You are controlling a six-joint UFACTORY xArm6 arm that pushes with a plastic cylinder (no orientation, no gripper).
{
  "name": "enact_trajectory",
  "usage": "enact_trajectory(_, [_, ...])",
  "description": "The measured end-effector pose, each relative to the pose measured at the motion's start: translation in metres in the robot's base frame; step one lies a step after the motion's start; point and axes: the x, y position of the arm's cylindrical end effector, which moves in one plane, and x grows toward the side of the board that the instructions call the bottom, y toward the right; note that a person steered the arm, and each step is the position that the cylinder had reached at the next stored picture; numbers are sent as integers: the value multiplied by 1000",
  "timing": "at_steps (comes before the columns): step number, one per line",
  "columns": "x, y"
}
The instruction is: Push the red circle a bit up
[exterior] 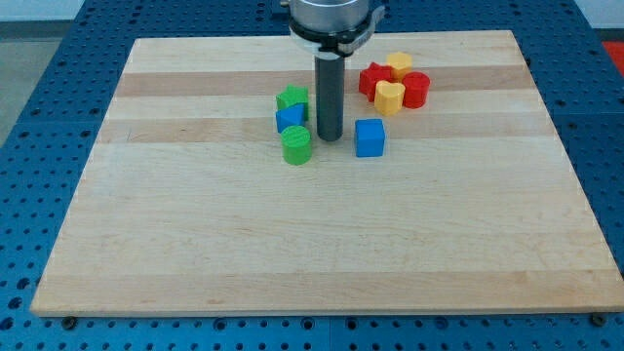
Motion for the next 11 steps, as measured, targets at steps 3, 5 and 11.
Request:
enact_trajectory(3, [-22,65])
enact_trajectory(5, [2,83])
enact_trajectory(11, [20,69])
